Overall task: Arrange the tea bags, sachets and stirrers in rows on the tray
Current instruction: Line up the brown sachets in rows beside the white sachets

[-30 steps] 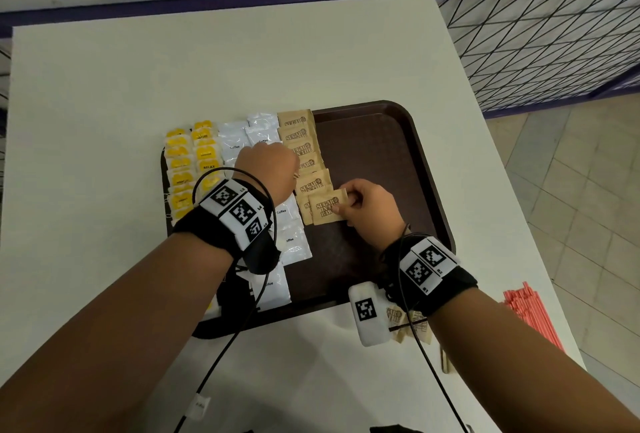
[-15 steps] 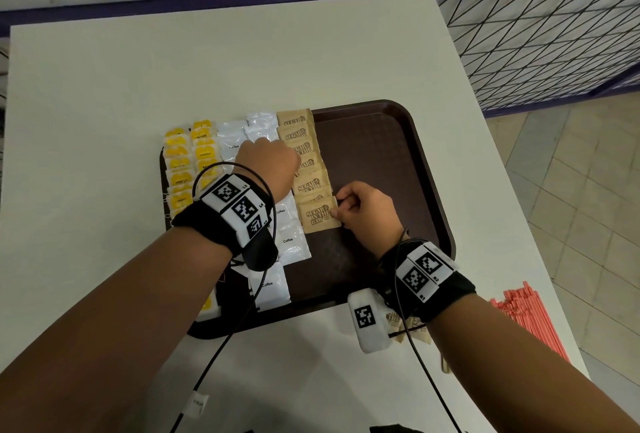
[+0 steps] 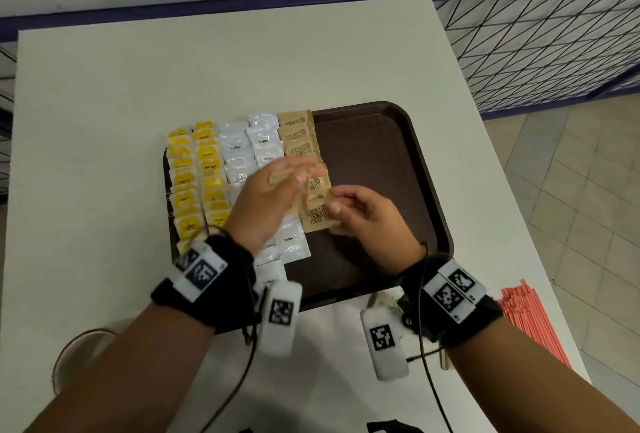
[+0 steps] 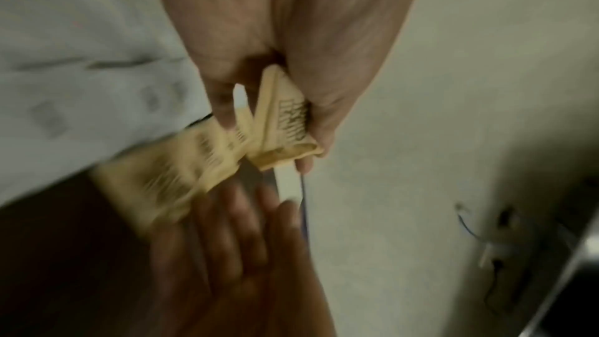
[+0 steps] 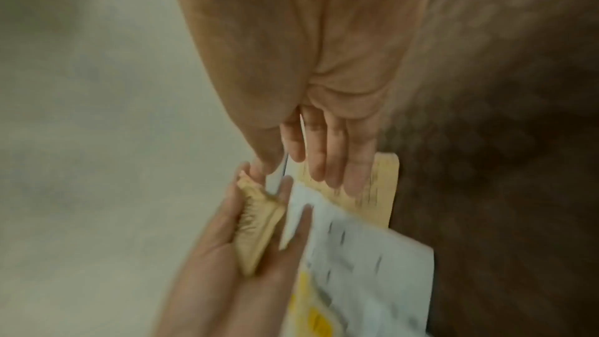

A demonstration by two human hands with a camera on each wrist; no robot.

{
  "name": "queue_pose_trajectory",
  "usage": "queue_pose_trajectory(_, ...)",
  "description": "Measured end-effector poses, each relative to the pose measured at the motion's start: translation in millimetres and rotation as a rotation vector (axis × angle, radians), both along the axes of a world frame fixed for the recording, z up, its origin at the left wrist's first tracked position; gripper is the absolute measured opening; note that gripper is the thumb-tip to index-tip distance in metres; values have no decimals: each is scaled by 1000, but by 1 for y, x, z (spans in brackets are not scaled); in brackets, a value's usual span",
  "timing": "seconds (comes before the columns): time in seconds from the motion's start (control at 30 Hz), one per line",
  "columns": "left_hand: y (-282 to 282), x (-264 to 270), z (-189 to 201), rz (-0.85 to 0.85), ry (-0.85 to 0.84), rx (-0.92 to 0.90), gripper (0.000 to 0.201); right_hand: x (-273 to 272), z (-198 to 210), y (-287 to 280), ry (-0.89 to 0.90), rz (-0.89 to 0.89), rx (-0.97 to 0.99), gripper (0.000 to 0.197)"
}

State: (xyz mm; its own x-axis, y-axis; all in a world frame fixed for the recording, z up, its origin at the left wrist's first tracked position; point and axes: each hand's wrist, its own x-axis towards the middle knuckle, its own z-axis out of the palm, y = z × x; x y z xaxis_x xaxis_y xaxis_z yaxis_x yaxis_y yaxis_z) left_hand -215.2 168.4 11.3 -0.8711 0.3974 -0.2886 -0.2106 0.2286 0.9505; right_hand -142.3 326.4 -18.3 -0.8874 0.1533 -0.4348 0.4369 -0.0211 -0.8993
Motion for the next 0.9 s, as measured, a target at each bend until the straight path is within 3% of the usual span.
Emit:
queue_pose_trajectory(0.07, 2, 28, -11, 31, -136, 169, 26, 15, 6, -14, -61, -24, -383, 28)
queue_pose_trajectory(0.13, 3, 48, -28, -10, -233, 221, 33, 31, 4, -25, -58, -46, -493, 29)
queue_pose_trajectory(0.2, 3, 61, -40, -65, -234, 138, 40, 44, -2, -29, -56, -80, -410, 23)
queue_pose_trajectory(0.27, 2, 69, -47, -112, -114, -23, 46, 54, -7, -28, -72, -113, -272, 17)
queue_pose_trajectory(0.37, -1, 67, -46, -169, -14, -243, 28, 64, -12, -23, -92, -108, -179, 17)
queue_pose_trajectory(0.5, -5, 51, -38, -231, 59, -356, 11, 68, -13, -18, -94, -63, -36, 24)
queue_pose_trajectory(0.67, -3, 30, -32, -258, 12, -402, 10, 66, -21, -16, -115, -86, 220, 17)
queue_pose_trajectory(0.9, 11, 7, -29, -398, 302, -668, 13, 60, -28, -11, -109, -108, 344, 12)
